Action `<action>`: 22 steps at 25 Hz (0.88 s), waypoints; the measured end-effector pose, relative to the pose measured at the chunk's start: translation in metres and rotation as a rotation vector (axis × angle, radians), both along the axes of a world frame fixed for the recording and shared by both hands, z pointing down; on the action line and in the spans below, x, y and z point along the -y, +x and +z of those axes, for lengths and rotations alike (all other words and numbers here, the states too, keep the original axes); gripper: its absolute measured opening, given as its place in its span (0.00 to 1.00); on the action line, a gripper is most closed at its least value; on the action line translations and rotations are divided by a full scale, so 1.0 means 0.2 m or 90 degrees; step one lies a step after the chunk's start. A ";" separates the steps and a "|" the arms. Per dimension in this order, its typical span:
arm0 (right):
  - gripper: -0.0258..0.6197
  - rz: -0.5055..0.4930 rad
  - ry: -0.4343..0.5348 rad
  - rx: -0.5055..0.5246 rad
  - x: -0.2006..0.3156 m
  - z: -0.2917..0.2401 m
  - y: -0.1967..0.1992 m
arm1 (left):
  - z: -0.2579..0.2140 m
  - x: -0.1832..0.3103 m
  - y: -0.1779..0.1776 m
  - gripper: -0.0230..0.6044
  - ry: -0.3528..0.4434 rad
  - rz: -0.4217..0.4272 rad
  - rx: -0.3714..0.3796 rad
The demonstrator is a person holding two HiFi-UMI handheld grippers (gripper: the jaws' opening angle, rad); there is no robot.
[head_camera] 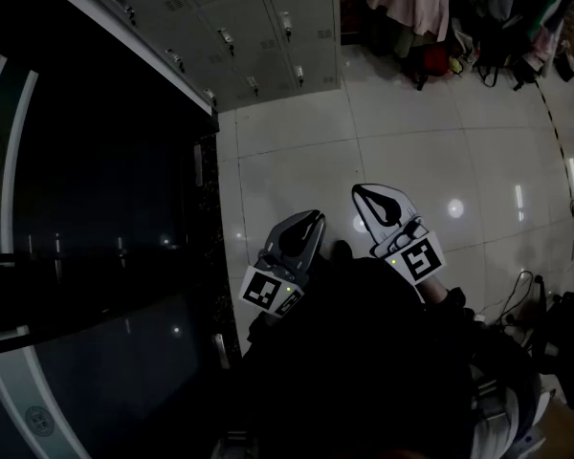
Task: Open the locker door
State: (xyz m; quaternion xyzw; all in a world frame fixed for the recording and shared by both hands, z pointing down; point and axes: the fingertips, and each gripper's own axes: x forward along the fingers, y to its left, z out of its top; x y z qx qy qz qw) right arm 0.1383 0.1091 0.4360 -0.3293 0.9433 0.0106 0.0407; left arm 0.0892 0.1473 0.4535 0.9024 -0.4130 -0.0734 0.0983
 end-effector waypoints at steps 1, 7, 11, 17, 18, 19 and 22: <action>0.04 -0.003 0.001 0.003 0.00 0.00 0.00 | 0.00 0.00 0.00 0.11 -0.001 0.001 0.000; 0.07 -0.007 -0.008 -0.016 0.12 0.05 -0.02 | 0.03 0.05 -0.01 0.11 -0.012 0.004 0.000; 0.13 0.000 -0.002 -0.041 0.40 0.06 -0.07 | 0.05 0.14 -0.08 0.11 -0.023 -0.006 -0.002; 0.15 0.034 0.004 -0.036 1.14 0.06 -0.26 | 0.11 0.40 -0.33 0.11 -0.037 -0.033 -0.007; 0.15 0.039 0.005 -0.037 1.30 0.07 -0.31 | 0.13 0.48 -0.37 0.11 -0.041 -0.037 -0.011; 0.16 0.043 0.004 -0.040 1.47 0.07 -0.36 | 0.15 0.55 -0.42 0.11 -0.046 -0.039 -0.017; 0.18 0.058 -0.009 -0.038 1.97 0.03 -0.54 | 0.21 0.82 -0.60 0.11 -0.065 -0.040 -0.034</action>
